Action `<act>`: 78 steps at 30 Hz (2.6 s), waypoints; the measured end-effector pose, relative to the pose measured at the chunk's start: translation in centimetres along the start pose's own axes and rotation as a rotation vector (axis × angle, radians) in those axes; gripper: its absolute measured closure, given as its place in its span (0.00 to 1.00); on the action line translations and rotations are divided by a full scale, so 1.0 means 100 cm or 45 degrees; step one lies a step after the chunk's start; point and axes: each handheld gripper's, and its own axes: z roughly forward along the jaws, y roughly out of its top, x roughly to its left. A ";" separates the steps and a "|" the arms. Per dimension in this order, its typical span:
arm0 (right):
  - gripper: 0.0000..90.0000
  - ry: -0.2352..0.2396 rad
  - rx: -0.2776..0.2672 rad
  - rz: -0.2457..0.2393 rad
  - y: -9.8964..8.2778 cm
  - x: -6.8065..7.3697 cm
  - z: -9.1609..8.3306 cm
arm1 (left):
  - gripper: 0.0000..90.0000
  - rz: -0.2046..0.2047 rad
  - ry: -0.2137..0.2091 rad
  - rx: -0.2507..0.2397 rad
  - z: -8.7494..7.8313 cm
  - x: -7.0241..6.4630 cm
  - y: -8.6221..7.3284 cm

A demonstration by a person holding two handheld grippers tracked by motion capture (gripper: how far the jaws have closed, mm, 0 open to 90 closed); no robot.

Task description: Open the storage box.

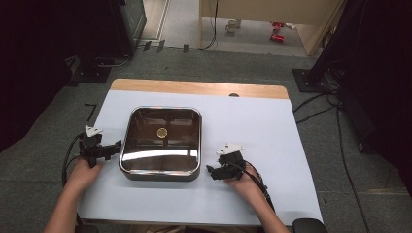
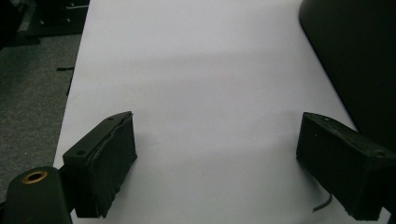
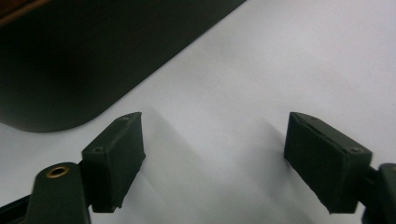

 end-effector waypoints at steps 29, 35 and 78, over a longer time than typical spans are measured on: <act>0.31 0.133 -0.100 0.031 0.044 0.000 -0.054 | 0.13 0.000 0.002 -0.002 0.000 0.000 0.000; 0.31 0.136 -0.096 0.001 0.057 0.004 -0.057 | 0.13 0.000 0.002 -0.002 0.000 0.000 0.000; 0.36 0.246 -0.140 -0.148 0.145 0.045 0.000 | 0.13 0.002 0.001 0.000 0.000 0.000 0.000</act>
